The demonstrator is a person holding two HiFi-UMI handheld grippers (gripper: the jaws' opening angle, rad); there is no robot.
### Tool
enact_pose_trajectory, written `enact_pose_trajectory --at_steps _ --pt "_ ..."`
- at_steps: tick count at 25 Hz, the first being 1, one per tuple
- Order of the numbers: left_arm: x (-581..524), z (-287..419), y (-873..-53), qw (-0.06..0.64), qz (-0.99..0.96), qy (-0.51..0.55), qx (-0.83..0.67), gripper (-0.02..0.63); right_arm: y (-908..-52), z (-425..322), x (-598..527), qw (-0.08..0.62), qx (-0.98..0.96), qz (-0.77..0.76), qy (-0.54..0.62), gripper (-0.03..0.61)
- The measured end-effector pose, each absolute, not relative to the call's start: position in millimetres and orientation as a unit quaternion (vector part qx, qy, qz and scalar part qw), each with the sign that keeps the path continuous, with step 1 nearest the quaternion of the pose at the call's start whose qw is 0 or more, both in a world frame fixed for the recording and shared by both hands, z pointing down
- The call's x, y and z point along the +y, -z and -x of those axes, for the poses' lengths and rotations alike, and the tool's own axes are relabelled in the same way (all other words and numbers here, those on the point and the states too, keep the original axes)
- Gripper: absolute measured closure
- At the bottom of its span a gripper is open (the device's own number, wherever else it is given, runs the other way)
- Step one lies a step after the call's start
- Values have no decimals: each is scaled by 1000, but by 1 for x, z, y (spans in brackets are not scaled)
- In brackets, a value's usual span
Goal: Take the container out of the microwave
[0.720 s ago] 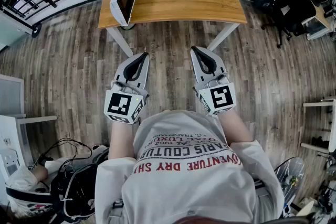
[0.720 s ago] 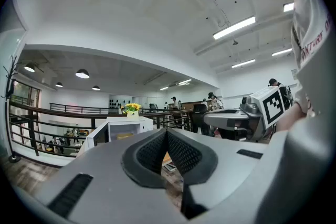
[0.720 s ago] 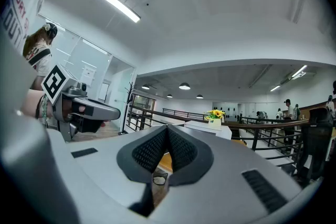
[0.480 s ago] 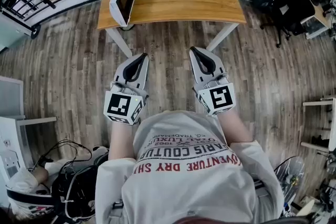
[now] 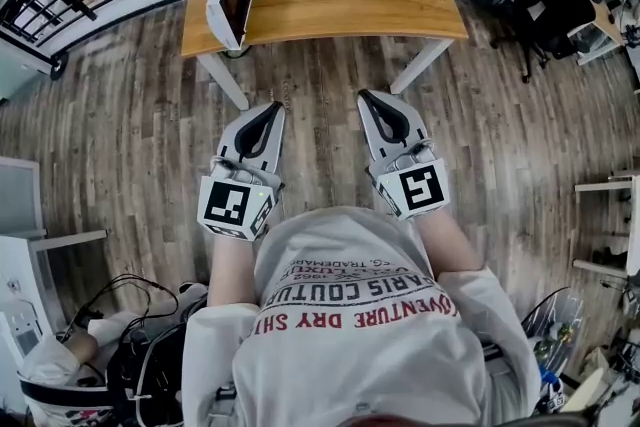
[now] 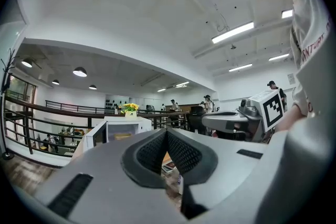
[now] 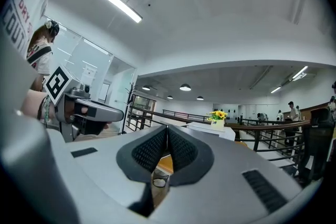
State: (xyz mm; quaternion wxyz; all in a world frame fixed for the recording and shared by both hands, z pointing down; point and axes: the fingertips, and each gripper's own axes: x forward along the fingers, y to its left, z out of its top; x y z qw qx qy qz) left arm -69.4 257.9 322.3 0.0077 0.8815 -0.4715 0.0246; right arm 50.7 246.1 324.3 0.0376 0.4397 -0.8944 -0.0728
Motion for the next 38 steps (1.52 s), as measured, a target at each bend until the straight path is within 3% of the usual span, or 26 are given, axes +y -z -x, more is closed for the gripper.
enact_pose_trajectory --at_steps 3,4,6,16,29,38 --pt "257 75 -323 9 -881 -23 -473 601 -323 -51 242 38 -886 -454 84 545" --pt "255 79 -323 11 -880 -23 -475 601 -322 -48 239 38 -885 -456 85 517" --pt "251 94 -321 16 -878 -23 -478 601 -318 -35 232 40 -886 -454 83 330" --pt "202 157 -324 24 -864 -26 -502 601 -319 18 171 40 -894 -440 76 329" --pt "13 62 -339 9 -830 -38 -557 601 -357 -77 -38 39 -918 -393 32 330" --pt "-75 38 -352 19 -814 -39 -580 601 -378 -88 -134 81 -934 -347 28 329"
